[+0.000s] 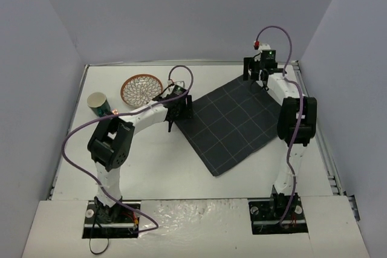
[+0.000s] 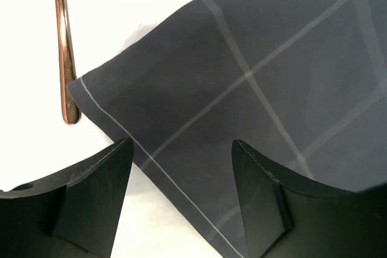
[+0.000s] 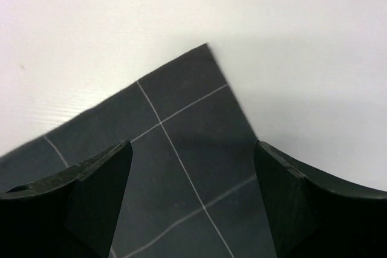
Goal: Set the dinner table for one person
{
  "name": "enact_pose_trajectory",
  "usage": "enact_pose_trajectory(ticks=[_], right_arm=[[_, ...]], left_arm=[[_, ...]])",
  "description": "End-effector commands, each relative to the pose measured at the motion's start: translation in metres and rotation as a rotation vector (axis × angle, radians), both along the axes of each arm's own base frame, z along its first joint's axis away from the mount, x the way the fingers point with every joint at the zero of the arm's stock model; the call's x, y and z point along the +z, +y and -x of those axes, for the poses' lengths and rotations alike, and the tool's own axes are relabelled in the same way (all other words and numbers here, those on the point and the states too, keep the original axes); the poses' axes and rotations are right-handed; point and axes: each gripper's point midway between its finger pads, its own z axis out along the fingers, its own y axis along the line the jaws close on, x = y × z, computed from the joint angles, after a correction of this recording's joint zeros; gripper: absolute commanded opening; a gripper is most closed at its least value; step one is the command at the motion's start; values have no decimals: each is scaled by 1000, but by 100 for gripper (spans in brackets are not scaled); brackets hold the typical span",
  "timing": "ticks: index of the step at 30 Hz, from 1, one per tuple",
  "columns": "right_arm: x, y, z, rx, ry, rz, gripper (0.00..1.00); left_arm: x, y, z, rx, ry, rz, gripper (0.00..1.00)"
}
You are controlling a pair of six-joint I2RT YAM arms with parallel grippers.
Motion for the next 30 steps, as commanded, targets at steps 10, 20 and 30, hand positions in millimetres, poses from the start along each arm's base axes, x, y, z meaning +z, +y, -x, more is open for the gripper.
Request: enact_pose_trajectory(ticks=[10,20,30], right_arm=[[19,-90,127,-375,-11,-233,65],[-37,-111,155,-456,52,-291,52],[-91,-125,175,-552,138,-310,46]], left_arm=[[61,-88,67,-331,-100,151,51],[-5,-98,115,-401,13,103,38],[-51,-83,144,-385,127,46,34]])
